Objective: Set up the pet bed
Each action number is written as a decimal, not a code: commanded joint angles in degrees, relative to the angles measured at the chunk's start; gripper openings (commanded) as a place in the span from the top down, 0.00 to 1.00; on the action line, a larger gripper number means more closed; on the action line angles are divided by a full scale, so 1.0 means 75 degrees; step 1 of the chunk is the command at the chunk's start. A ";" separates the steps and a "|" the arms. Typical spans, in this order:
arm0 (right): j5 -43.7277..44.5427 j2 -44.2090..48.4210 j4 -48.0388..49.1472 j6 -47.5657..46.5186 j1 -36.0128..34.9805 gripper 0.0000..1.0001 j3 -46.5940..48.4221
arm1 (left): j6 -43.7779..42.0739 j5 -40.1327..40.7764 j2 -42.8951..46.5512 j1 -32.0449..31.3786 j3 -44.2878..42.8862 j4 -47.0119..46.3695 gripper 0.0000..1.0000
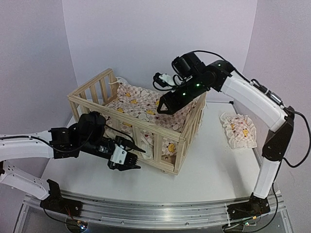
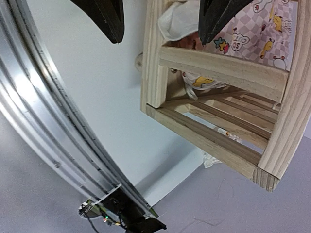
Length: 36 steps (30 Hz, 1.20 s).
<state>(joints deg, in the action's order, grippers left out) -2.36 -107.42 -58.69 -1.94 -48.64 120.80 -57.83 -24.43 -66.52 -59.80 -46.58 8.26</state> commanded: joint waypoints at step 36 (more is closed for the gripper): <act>-0.1842 0.5103 0.3000 0.2238 0.0008 0.48 -0.5534 | 0.1708 0.1356 -0.0337 0.0159 -0.1817 0.0107 1.00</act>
<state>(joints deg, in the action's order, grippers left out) -12.24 -70.87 -38.52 13.47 -48.53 79.59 -49.70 -12.56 -69.78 -59.18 -58.08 7.87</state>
